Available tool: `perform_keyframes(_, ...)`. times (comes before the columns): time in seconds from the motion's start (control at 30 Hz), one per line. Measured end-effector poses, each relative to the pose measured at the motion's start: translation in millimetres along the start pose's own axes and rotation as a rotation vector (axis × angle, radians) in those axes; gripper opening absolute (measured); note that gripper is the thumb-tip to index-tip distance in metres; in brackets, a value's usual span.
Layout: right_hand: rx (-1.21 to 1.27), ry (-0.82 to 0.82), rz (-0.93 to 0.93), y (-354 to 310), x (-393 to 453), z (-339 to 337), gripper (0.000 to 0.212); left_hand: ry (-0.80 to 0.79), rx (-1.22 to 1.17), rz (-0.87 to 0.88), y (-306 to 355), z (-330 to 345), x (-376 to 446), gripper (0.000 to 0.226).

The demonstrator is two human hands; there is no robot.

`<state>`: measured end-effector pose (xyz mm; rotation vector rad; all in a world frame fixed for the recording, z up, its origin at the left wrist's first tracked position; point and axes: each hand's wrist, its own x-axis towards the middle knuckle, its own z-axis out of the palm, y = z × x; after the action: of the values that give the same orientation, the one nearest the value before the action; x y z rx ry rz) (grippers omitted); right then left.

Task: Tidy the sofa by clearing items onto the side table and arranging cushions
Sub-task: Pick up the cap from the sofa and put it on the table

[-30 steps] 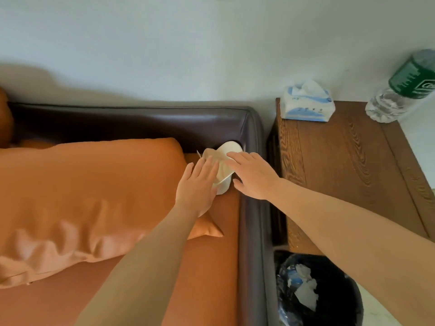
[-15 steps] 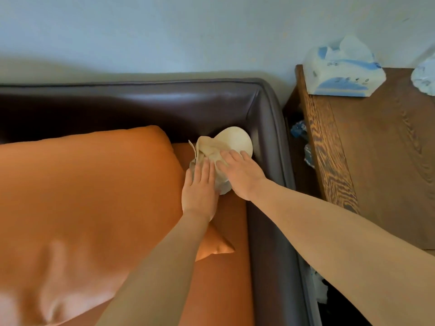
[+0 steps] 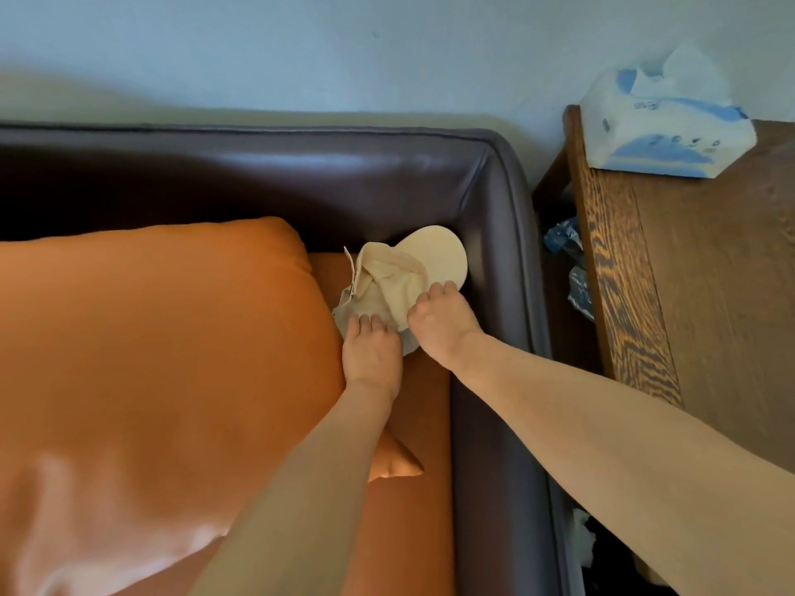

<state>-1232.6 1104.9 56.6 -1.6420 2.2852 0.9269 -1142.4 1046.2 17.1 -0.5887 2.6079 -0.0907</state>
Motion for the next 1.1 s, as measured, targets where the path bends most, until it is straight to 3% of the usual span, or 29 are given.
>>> perform_keyframes(0.23,0.003,0.216,-0.037,20,-23,-34,0.025,0.211,-0.178,-0.044,-18,-24,-20,0.023)
perform_keyframes(0.3,0.03,0.276,-0.038,28,-33,-47,0.024,0.352,-0.237,-0.065,-24,-37,-30,0.017)
perform_keyframes(0.4,0.046,0.395,-0.04,40,-52,-65,0.023,0.544,-0.267,-0.015,-33,-57,-45,0.03)
perform_keyframes(0.53,0.054,0.518,-0.01,55,-82,-81,0.02,0.619,-0.291,0.026,-39,-87,-70,0.035)
perform_keyframes(0.73,0.135,0.719,0.068,73,-139,-92,0.034,0.766,-0.194,0.122,-38,-134,-110,0.044)
perform_keyframes(0.97,0.422,0.667,0.13,90,-201,-93,0.073,0.804,-0.138,0.167,-16,-192,-141,0.06)
perform_keyframes(1.1,0.672,0.632,0.172,104,-234,-86,0.078,0.79,-0.075,0.284,5,-221,-143,0.065)
